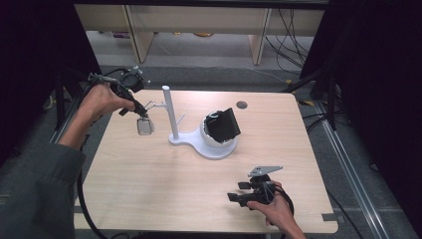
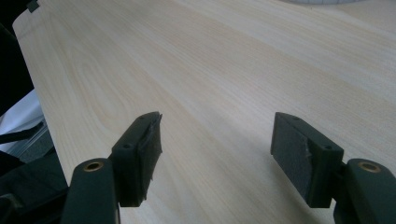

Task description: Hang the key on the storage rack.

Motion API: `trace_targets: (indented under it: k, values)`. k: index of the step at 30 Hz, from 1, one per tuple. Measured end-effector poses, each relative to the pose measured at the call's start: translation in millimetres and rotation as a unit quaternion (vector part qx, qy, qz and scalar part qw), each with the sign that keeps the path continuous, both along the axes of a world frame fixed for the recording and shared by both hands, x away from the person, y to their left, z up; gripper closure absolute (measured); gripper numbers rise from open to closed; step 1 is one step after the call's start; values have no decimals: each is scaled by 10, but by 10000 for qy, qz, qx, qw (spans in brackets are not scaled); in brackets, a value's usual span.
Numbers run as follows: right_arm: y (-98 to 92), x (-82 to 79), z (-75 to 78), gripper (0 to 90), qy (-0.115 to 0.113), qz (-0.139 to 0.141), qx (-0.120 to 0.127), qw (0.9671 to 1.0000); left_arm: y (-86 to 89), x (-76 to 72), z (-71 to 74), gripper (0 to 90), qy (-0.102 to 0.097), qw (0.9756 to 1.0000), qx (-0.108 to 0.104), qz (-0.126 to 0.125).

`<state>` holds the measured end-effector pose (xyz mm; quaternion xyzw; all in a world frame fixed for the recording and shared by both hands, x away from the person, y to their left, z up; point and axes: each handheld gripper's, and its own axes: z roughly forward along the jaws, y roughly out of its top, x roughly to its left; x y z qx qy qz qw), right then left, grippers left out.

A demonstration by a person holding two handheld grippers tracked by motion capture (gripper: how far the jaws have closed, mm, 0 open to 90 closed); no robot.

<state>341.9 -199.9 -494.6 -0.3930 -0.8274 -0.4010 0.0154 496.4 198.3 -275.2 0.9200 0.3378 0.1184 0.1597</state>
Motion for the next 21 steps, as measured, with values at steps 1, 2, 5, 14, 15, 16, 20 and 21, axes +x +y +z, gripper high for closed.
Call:
trace_targets:
  k: [1,2,5,14,15,16,20,21]
  values:
    - [-1,-6,5,341,54,-37,-15,10000,-8,4,-7,755,-16,10000,-8,7]
    - [-1,-3,3,342,30,-28,-19,10000,-9,20,-12,755,1,10000,-35,-20]
    - [1,-2,4,341,60,-13,4,10000,-34,45,-36,755,18,10000,-45,-1]
    - [8,-13,9,341,105,-27,7,9999,-102,117,-129,754,-4,9999,16,109]
    - [8,-12,10,341,103,-30,8,9999,-113,119,-156,755,36,9999,-41,114]
    - [0,2,1,340,-6,37,-23,10000,-123,129,-187,754,43,9999,6,110]
    - [12,-15,5,340,90,-41,1,10000,-125,153,-242,754,25,9999,-74,97]
    - [11,-4,-3,340,29,26,3,10000,-134,148,-263,753,46,9999,-76,120]
